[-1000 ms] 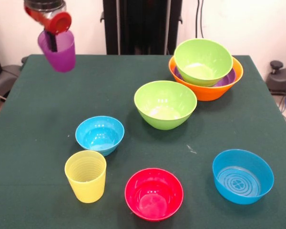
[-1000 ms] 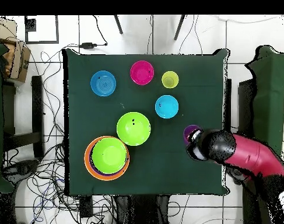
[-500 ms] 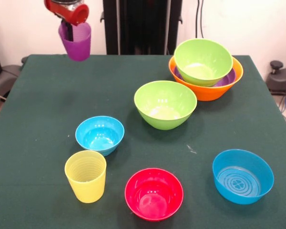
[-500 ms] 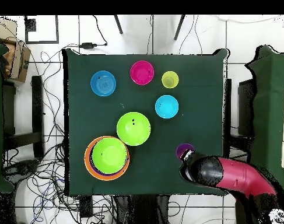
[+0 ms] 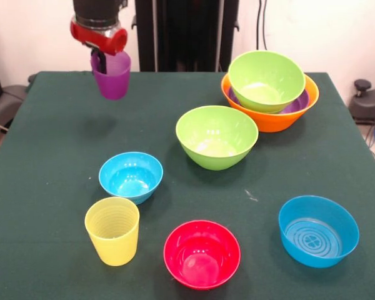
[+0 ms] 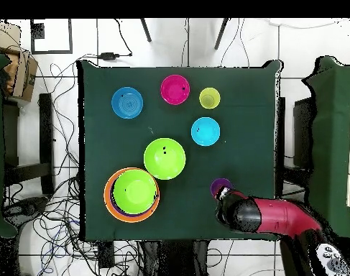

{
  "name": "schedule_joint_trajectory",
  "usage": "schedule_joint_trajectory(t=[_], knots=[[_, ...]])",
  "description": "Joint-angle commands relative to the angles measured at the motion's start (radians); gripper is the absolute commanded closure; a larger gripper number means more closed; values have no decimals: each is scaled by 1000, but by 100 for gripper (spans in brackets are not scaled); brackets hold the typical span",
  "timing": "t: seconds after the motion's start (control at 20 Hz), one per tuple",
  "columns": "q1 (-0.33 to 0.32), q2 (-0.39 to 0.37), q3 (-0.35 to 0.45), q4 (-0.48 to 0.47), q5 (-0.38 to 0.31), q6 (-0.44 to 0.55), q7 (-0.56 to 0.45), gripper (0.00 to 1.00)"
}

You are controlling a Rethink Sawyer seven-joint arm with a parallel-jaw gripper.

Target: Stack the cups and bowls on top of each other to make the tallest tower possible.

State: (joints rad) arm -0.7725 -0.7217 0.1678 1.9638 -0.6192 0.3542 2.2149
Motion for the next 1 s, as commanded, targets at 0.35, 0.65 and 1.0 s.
schedule_joint_trajectory(t=[0.35, 0.65, 1.0], knots=[[15, 163, 50, -49, -105, -122, -35, 100], [12, 189, 62, -78, -98, -119, -37, 100], [-4, 195, 88, -92, -99, -90, -77, 0]])
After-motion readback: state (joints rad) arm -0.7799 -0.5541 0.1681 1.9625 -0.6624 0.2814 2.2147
